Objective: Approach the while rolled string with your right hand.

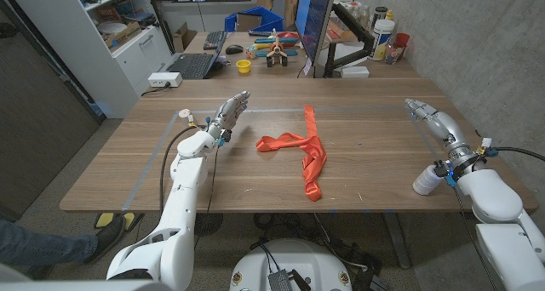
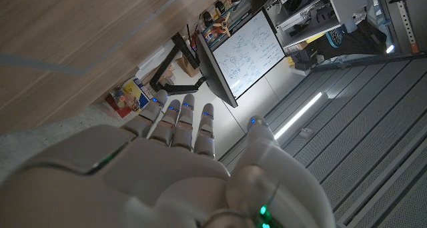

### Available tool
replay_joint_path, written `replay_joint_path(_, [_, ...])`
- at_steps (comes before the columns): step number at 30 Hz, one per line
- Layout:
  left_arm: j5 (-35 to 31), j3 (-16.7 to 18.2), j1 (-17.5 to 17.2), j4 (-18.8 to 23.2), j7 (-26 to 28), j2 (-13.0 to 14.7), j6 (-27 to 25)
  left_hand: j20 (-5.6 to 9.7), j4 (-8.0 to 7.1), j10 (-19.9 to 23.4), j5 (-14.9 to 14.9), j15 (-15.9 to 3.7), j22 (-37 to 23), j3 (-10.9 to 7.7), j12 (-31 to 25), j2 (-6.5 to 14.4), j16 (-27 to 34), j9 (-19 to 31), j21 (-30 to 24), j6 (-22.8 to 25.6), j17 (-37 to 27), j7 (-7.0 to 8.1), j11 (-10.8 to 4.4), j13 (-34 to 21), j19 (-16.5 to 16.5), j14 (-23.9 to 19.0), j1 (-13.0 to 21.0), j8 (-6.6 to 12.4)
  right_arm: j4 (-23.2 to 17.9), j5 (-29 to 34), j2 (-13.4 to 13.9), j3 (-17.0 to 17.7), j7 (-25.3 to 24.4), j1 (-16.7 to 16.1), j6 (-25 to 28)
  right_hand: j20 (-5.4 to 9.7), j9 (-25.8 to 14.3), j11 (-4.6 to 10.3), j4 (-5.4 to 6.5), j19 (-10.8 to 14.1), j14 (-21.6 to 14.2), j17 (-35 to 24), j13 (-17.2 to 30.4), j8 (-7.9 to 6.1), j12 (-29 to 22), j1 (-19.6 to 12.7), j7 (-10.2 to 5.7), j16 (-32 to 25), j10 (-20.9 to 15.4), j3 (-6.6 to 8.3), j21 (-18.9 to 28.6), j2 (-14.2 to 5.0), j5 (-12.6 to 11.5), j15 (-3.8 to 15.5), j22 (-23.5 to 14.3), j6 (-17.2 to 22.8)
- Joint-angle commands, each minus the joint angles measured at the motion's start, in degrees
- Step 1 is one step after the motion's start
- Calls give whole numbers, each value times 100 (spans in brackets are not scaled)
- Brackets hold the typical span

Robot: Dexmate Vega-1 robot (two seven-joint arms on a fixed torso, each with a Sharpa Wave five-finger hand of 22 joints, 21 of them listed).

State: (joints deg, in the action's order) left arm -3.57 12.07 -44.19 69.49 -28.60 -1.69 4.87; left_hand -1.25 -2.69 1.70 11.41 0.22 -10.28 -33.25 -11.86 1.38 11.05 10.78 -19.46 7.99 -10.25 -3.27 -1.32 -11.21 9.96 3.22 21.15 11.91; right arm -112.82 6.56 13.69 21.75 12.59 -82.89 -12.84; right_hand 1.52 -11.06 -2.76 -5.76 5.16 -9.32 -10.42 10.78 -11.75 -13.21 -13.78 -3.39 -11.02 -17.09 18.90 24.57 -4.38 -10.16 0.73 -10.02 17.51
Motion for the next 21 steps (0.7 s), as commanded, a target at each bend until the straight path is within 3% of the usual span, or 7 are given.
replay_joint_path(1, [-21,-33,-1,24,0,-7,-9,-34,-11,47,-21,14,-8,28,-13,54,-22,24,37,49,-22,24,3,-9,96,-3,49,-14,-133,186,-90,93,-44,-157,-37,-34,-15,14,-30,-17,-4,-6,14,-3,21,-15,-14,10,-14,10,-19,43,-31,-4,-6,16])
replay_joint_path(21, [-2,-24,-51,86,18,-32,-76,-61,-11,54,-23,14,-11,40,-14,62,-20,24,64,58,-23,19,-1,-9,89,-9,48,-16,-236,667,-229,155,-208,-353,-125,-61,-16,32,-41,-63,8,-4,14,1,21,-19,-34,17,-25,3,-91,45,-35,-8,-8,31])
